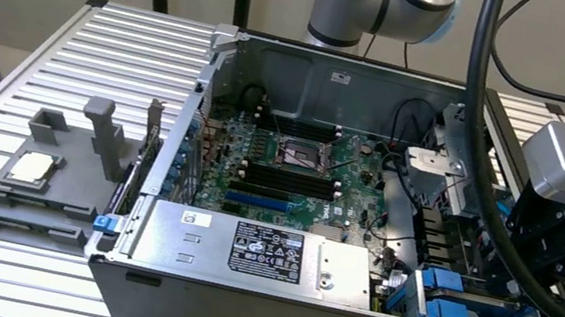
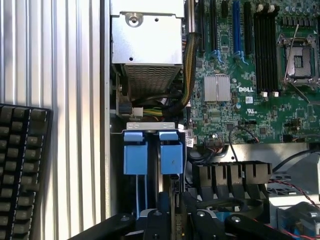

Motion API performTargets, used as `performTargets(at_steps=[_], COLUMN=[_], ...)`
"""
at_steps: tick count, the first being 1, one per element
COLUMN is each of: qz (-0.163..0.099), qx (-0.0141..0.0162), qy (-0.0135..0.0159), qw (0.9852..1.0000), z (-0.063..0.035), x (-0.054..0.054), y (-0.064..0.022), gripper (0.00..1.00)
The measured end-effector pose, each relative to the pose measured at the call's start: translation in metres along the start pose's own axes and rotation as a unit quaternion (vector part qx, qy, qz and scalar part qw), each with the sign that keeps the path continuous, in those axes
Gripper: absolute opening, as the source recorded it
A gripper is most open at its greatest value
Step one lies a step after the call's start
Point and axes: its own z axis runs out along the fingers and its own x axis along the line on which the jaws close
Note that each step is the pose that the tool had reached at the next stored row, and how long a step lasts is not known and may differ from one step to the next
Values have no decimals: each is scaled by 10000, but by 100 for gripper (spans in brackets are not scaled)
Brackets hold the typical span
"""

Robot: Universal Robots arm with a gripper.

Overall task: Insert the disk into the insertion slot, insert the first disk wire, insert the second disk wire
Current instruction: 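Insert the second disk wire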

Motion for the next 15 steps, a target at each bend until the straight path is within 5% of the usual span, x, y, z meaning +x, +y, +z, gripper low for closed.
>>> performTargets(at_steps=[10, 15], qz=[0, 0], qx=[0, 3], qy=[0, 9], qw=[10000, 10000], z=[-346, -337], x=[-19, -156], y=[128, 135], gripper=[25, 25])
